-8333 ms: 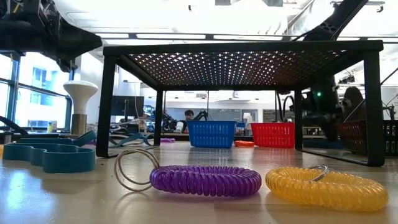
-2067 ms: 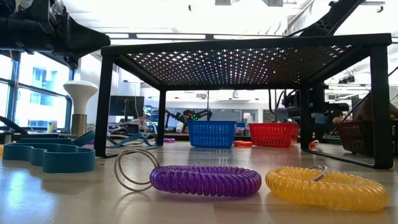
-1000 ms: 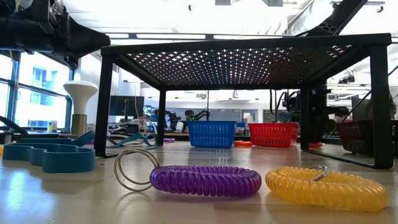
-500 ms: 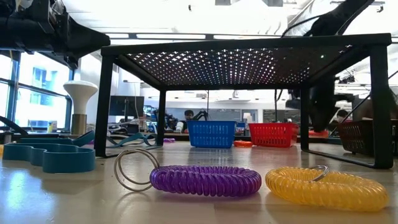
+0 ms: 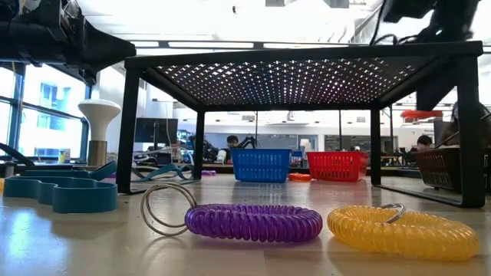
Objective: Pick & Place Office Desk Supplies
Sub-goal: Put the orange spiral keychain into the black bin, then put the yellow spiral keychain into the black bin
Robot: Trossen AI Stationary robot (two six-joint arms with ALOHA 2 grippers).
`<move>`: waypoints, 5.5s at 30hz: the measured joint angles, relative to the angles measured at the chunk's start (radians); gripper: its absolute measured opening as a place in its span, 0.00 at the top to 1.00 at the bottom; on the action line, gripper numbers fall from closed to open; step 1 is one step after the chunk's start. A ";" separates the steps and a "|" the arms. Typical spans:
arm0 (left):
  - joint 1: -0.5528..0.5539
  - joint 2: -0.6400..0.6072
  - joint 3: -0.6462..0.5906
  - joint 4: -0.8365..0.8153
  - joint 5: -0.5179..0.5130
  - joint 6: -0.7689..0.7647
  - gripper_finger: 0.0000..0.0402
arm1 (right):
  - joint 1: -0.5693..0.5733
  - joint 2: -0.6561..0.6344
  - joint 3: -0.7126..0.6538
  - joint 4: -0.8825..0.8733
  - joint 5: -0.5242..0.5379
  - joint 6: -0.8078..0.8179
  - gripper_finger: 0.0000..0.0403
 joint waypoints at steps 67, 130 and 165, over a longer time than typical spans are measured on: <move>-0.020 0.283 0.000 0.249 0.024 -0.164 0.84 | 1.019 0.555 0.202 0.310 -0.293 1.182 0.61; -0.020 0.360 0.000 0.322 0.074 -0.192 0.84 | 1.060 0.707 0.161 0.351 -0.272 1.183 0.99; -0.018 0.360 0.000 0.322 0.070 -0.172 0.84 | 0.794 0.679 0.196 -0.349 0.085 1.142 0.95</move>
